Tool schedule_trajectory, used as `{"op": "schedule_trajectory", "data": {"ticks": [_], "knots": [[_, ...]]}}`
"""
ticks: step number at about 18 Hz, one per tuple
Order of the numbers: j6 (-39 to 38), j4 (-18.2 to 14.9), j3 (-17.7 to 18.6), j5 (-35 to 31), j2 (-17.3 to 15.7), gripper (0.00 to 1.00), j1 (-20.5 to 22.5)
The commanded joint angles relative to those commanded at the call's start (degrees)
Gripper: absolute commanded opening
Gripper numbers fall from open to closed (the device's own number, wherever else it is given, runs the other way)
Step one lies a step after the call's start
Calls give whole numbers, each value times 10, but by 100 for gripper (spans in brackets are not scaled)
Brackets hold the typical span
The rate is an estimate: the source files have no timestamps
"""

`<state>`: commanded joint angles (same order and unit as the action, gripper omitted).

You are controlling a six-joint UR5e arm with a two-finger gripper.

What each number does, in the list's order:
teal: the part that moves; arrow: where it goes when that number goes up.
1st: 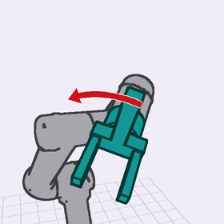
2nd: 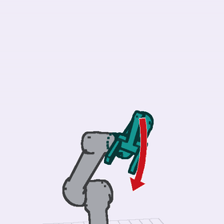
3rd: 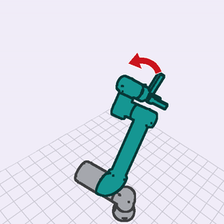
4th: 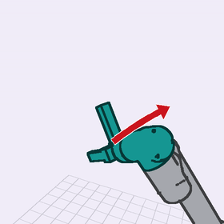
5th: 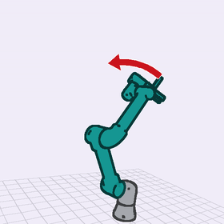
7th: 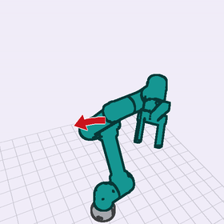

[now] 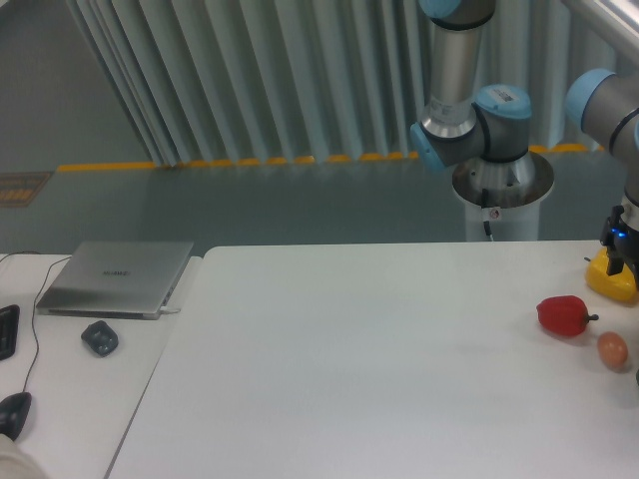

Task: Place the red peppers in a basket
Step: 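Move the gripper down toward the red bell pepper, then lower the open gripper over the red bell pepper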

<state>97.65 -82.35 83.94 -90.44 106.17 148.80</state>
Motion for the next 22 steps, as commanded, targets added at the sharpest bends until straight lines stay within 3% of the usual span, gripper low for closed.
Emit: {"op": "schedule_trajectory", "data": {"ticks": [5,8,12,22], "knots": [[10,1,8,3,-7,100,-13],[8,6,32,28,-23,100,-19],[3,49,78,76,-39,100,-8],[19,67,69,9,-35,100,-25]]}}
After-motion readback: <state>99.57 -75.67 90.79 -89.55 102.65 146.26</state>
